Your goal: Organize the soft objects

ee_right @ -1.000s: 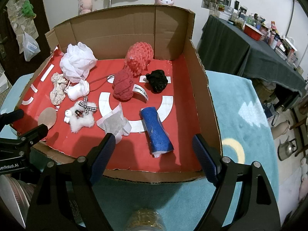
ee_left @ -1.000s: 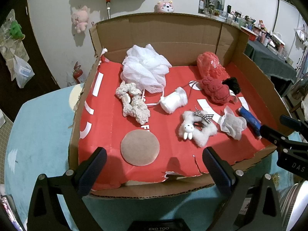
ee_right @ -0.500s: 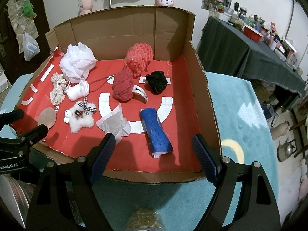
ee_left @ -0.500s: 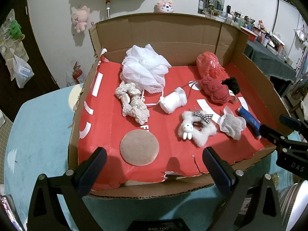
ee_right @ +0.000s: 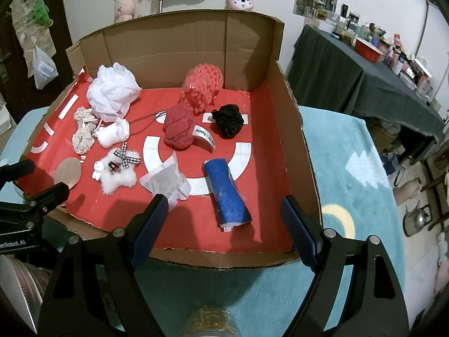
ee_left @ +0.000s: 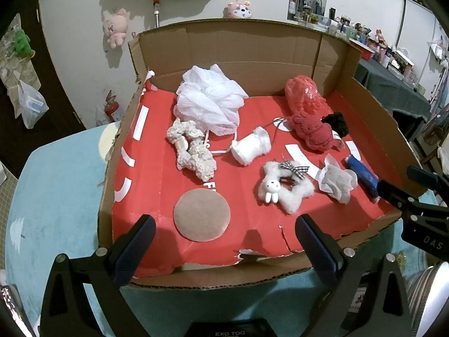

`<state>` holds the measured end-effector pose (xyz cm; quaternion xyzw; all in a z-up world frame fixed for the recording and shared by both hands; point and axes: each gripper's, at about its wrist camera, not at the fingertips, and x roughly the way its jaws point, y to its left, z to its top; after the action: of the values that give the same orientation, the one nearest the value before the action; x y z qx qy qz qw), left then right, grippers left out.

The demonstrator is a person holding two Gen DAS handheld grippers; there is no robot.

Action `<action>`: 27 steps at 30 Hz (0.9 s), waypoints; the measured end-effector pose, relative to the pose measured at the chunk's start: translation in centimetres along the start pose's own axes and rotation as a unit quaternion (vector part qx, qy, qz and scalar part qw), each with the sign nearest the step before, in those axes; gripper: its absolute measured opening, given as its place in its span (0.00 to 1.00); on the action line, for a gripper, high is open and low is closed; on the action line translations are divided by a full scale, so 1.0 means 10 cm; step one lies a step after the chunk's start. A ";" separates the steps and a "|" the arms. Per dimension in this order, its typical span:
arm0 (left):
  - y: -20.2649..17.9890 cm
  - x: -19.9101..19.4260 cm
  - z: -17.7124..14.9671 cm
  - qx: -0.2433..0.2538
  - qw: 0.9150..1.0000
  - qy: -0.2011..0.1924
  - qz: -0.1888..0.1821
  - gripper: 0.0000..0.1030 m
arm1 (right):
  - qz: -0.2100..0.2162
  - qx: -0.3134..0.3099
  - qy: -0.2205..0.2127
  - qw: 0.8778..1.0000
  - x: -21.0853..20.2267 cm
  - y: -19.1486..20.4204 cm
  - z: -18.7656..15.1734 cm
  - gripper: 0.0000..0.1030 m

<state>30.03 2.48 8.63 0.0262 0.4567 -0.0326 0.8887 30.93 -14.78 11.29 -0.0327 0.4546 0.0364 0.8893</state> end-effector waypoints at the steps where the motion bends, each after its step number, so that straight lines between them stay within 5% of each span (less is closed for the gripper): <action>1: 0.00 0.00 0.00 -0.001 1.000 0.000 -0.001 0.99 | 0.000 0.000 0.000 1.000 0.00 0.00 0.00 0.79; 9: 0.03 -0.09 -0.03 -0.008 1.000 -0.015 -0.017 0.99 | -0.003 -0.002 0.001 1.000 0.00 0.01 0.00 0.79; 14: 0.06 -0.48 -0.08 -0.019 0.998 -0.053 -0.016 0.99 | 0.028 0.010 0.010 1.000 -0.06 -0.03 0.01 0.79; 22: -0.05 -1.28 -0.50 -0.002 0.991 -0.132 0.008 1.00 | 0.026 0.010 -0.071 0.997 -0.87 -0.10 -0.15 0.79; 27: -0.09 -1.57 -0.86 -0.010 0.989 -0.149 -0.005 1.00 | 0.041 0.011 -0.102 0.994 -1.34 -0.12 -0.48 0.85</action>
<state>13.85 2.75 16.43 0.0097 0.3191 -0.0364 0.9470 19.41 -16.89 19.38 -0.0007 0.3631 0.0712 0.9290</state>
